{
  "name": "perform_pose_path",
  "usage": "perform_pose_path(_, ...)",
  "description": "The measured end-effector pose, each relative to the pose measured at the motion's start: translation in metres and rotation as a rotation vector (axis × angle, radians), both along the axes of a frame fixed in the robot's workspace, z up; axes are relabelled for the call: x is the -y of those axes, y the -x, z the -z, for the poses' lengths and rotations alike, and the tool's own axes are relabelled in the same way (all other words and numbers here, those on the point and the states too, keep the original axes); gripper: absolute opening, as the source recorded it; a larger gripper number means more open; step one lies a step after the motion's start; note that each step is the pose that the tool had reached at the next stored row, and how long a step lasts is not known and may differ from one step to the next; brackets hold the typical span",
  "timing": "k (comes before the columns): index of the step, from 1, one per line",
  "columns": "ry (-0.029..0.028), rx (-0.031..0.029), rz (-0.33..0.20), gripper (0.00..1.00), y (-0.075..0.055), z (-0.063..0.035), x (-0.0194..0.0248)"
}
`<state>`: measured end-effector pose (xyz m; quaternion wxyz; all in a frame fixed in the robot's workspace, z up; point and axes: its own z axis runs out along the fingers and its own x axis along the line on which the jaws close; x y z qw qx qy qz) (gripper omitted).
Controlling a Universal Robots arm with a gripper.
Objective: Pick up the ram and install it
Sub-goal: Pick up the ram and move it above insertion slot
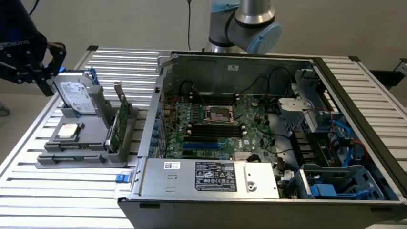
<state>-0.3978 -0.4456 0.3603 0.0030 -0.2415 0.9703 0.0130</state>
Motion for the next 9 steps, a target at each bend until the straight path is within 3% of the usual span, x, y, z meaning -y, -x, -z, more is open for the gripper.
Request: perform_pose_path(9, 0.0, 0.0, -0.165, 0.11, 0.0, 0.0014, 0.0)
